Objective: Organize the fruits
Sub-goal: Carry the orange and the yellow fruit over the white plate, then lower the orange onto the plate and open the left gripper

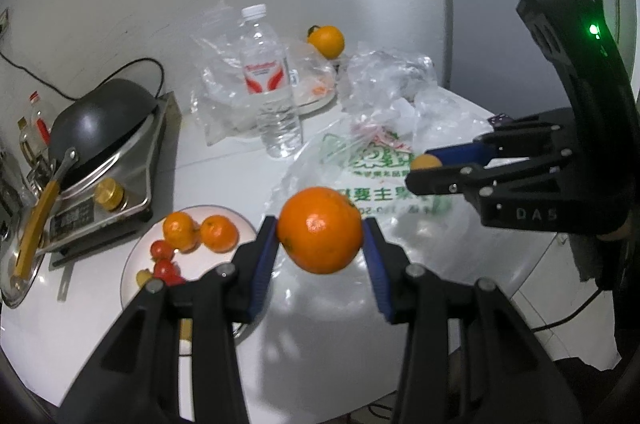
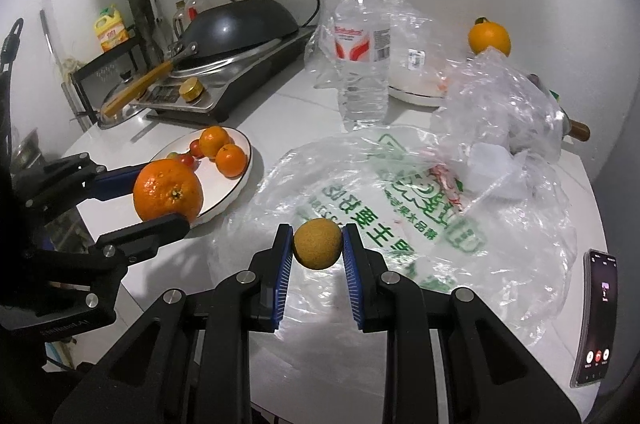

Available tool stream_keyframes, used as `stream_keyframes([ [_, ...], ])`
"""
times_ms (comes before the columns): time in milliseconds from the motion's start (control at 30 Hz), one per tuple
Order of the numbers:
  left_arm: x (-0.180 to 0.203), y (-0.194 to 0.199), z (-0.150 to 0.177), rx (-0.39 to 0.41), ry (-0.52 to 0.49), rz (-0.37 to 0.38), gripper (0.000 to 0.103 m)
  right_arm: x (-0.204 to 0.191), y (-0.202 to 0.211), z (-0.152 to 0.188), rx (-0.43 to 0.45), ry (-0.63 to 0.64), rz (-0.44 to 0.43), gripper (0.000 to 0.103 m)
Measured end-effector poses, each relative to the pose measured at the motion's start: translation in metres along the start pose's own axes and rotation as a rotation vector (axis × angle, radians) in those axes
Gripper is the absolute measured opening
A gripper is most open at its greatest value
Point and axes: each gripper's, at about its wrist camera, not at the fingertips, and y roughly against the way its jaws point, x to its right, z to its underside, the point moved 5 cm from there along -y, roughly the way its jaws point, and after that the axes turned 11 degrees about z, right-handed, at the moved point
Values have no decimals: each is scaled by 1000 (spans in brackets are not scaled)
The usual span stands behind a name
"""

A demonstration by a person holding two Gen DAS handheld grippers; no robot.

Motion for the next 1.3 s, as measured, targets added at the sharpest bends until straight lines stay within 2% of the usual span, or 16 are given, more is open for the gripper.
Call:
stream_keyframes([
  [667,-56,-5,34,-27,93,-36,43,-38,-20,-12,-33,49,-8,27],
  [1167,-88,-47,33,-80,157,-59,43,-18,-58,-10,-79,15,-18,27],
  [1300,-97,-57,34,-82,201,-69,43,-10,-66,-10,-87,4,-19,27],
])
